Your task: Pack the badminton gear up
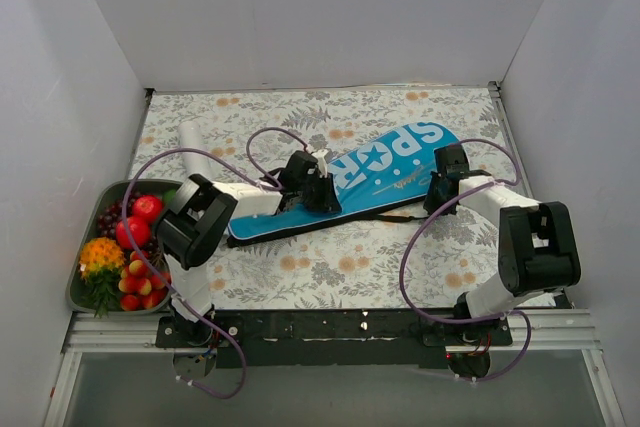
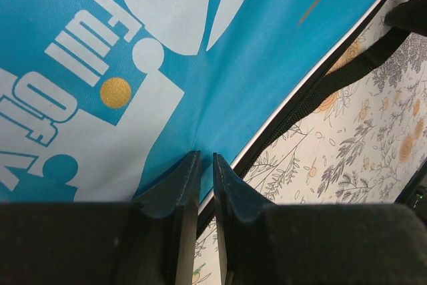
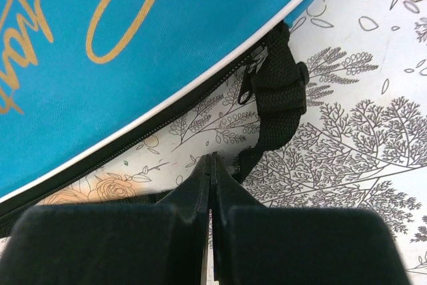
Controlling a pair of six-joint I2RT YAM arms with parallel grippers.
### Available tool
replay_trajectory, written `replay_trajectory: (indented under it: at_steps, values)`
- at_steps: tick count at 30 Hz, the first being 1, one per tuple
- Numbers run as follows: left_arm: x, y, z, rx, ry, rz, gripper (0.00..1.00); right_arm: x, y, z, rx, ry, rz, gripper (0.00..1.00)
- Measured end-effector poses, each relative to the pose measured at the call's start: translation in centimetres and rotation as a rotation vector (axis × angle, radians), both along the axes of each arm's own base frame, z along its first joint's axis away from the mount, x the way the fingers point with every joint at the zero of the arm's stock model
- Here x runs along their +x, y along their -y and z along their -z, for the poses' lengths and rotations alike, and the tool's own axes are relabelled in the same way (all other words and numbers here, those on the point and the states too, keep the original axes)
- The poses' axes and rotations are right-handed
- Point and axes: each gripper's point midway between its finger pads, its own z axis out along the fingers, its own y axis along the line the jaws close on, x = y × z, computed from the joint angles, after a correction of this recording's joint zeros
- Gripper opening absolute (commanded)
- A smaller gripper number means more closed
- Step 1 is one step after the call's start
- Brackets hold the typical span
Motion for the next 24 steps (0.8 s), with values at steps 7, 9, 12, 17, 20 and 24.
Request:
replay_trajectory:
  at_steps: [7, 9, 12, 17, 20, 24]
  values:
    - [-0.6, -0.7, 0.0, 0.009, 0.005, -0.012, 0.13, 0.7, 1.1, 0.0, -0.057, 0.004, 0.032, 0.01]
    - [-0.9, -1.2, -0.1, 0.020, 0.002, -0.019, 0.13, 0.8, 1.8, 0.0, -0.076, -0.003, 0.053, 0.07]
    - [-1.5, -2.1, -0.3, 0.045, -0.004, -0.029, 0.13, 0.9, 3.1, 0.0, -0.101, -0.016, 0.090, 0.12]
    - [-2.1, -3.3, -0.4, 0.093, -0.011, -0.039, 0.14, 1.0, 4.5, 0.0, -0.124, -0.031, 0.132, 0.24]
    - [-2.3, -3.7, -0.4, 0.112, -0.011, -0.042, 0.14, 1.1, 4.8, 0.0, -0.132, -0.032, 0.136, 0.31]
    - [-2.4, -3.8, -0.3, 0.119, -0.012, -0.038, 0.13, 1.2, 4.9, 0.0, -0.136, -0.032, 0.128, 0.35]
